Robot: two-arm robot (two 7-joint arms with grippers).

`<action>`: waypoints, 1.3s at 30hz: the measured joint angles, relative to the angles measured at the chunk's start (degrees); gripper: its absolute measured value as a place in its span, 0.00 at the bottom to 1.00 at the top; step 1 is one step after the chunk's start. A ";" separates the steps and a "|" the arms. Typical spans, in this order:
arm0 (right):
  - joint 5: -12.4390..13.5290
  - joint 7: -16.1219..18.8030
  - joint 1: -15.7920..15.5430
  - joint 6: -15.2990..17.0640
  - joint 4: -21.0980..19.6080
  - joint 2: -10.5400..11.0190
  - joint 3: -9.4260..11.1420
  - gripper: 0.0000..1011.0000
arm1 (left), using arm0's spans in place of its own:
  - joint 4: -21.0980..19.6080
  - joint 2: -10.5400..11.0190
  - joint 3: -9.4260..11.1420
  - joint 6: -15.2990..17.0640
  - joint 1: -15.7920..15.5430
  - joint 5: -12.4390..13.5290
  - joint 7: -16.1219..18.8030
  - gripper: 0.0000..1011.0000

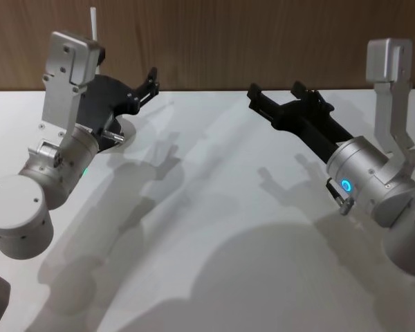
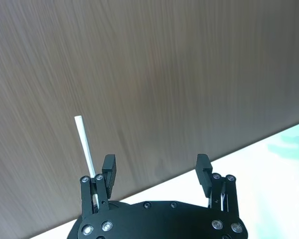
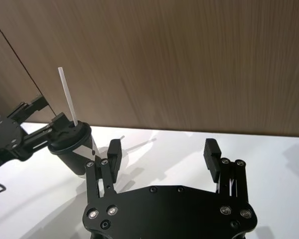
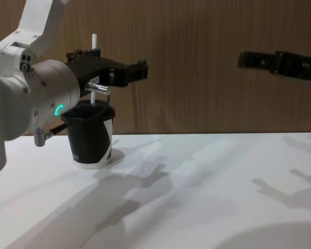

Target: Pick up the straw with one hand, pass it to the other hand, and insert it into the cup.

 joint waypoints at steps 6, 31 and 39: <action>0.19 -1.58 0.63 1.19 0.87 -0.81 -0.63 0.99 | -1.28 0.35 -0.49 -0.32 1.01 -1.01 -1.61 0.99; -3.95 -2.39 2.86 -4.76 4.07 -0.81 -2.84 0.99 | -5.97 1.21 -1.82 4.62 3.63 -4.89 -6.39 0.99; -4.56 -2.35 3.11 -5.65 4.38 -0.78 -3.03 0.99 | -6.43 1.29 -1.93 5.18 3.87 -5.22 -6.80 0.99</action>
